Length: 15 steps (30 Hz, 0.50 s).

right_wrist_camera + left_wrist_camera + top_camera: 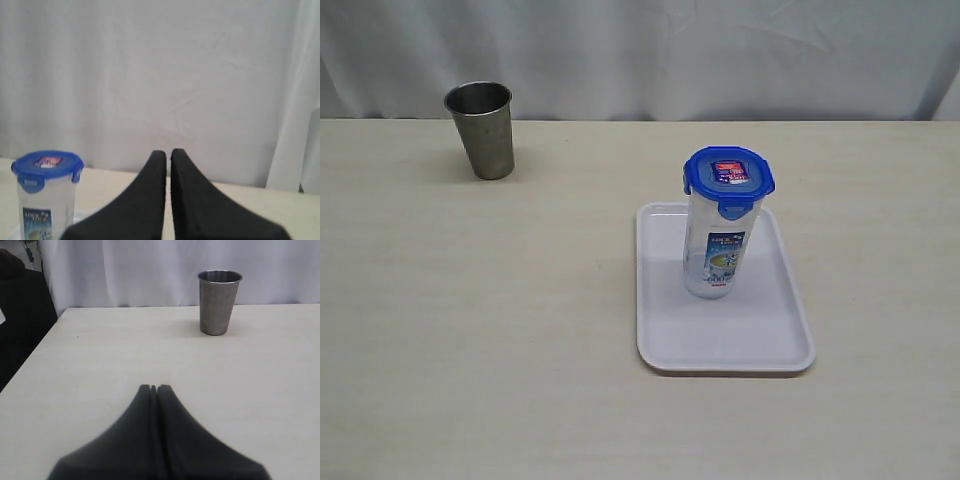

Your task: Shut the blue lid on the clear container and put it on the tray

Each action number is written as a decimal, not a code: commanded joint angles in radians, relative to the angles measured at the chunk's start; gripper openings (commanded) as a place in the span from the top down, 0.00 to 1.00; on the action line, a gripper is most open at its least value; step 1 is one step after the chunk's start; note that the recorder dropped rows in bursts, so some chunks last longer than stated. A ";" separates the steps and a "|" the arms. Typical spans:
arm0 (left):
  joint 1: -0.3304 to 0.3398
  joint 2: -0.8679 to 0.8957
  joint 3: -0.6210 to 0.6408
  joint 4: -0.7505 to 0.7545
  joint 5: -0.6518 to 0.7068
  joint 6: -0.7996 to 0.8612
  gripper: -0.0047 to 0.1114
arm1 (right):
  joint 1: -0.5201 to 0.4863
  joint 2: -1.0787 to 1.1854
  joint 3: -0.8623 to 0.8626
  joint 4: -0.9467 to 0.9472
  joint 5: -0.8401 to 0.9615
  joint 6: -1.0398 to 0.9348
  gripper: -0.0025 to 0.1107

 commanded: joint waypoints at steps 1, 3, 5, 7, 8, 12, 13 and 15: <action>0.005 -0.003 0.002 -0.010 -0.009 0.001 0.96 | -0.006 -0.005 0.009 0.023 0.159 -0.004 0.94; 0.005 -0.003 0.002 -0.010 -0.009 0.001 0.96 | -0.006 -0.005 0.009 0.026 0.195 -0.004 0.94; 0.005 -0.003 0.002 -0.010 -0.009 0.001 0.96 | -0.006 -0.005 0.009 0.026 0.242 -0.004 0.94; 0.005 -0.003 0.002 -0.010 -0.009 0.001 0.96 | -0.006 -0.005 0.009 0.026 0.305 0.000 0.94; 0.005 -0.003 0.002 -0.010 -0.009 0.001 0.96 | -0.006 -0.005 0.009 0.026 0.335 0.000 0.94; 0.005 -0.003 0.002 -0.010 -0.009 0.001 0.96 | -0.006 -0.005 0.009 0.026 0.407 0.005 0.94; 0.005 -0.003 0.002 -0.010 -0.009 0.001 0.96 | -0.006 -0.005 0.009 0.026 0.407 0.005 0.94; 0.005 -0.003 0.002 -0.010 -0.006 0.001 0.96 | -0.006 -0.005 0.009 0.026 0.407 0.005 0.94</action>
